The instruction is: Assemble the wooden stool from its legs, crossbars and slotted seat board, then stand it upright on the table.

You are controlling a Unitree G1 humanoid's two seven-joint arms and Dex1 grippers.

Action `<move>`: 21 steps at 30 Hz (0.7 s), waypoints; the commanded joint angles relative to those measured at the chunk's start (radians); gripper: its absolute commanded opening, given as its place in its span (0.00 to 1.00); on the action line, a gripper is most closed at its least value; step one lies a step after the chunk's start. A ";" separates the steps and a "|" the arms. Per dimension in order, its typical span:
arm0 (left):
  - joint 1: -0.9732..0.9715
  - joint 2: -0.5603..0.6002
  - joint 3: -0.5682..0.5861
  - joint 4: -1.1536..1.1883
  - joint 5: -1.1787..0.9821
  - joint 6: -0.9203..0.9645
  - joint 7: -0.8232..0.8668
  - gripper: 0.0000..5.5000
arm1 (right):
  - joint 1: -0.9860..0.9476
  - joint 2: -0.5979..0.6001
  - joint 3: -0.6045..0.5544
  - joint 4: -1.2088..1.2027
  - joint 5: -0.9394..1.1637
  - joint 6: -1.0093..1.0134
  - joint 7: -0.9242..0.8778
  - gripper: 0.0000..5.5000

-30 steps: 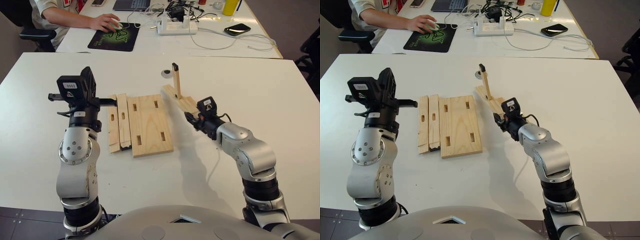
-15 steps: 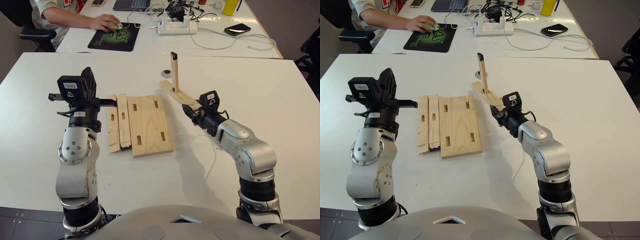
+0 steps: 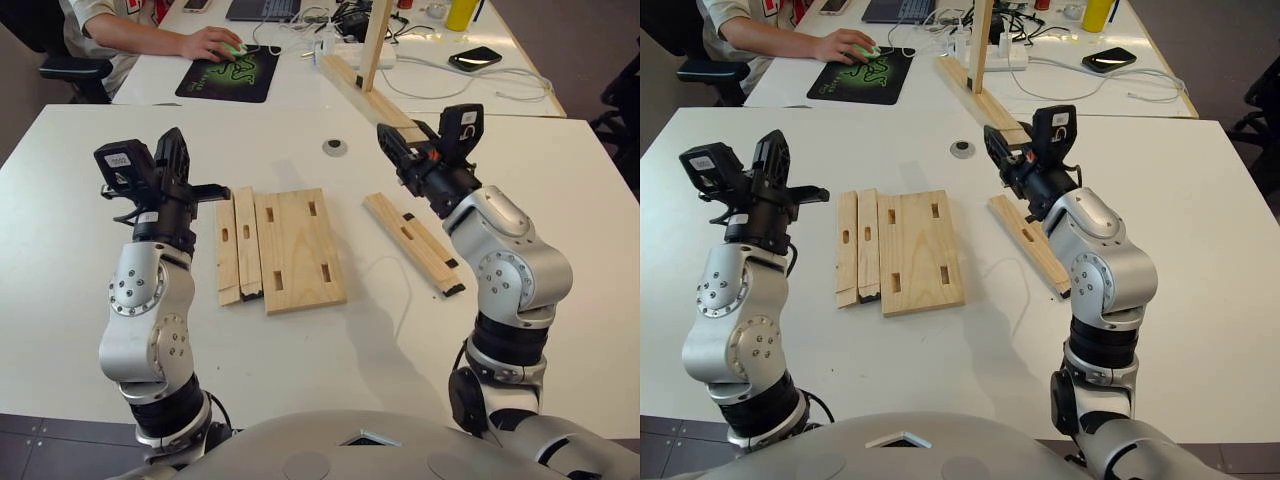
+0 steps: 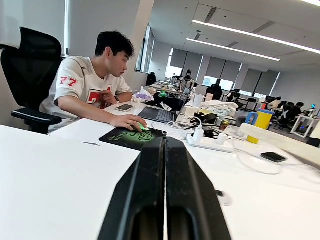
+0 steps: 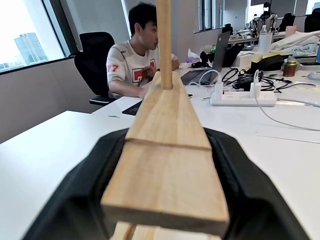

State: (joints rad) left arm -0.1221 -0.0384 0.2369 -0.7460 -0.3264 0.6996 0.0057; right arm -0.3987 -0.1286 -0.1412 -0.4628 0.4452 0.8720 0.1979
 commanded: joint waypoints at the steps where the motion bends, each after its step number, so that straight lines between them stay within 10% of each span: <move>1: -0.109 -0.103 0.095 0.034 -0.402 0.144 0.027 0.06 | -0.082 0.007 -0.034 0.002 0.099 -0.023 0.051 0.38; 7: -0.189 -0.053 0.217 0.176 -0.964 0.137 0.240 0.23 | -0.154 -0.131 -0.004 0.034 0.119 -0.103 0.238 0.38; 21: -0.242 0.072 0.151 0.223 -1.445 -0.101 0.471 0.62 | -0.191 -0.331 0.010 0.078 0.215 -0.157 0.529 0.38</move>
State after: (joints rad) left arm -0.3516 0.0128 0.4119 -0.4986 -1.7307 0.6283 0.4594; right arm -0.6012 -0.4403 -0.1376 -0.3898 0.6466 0.7296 0.7072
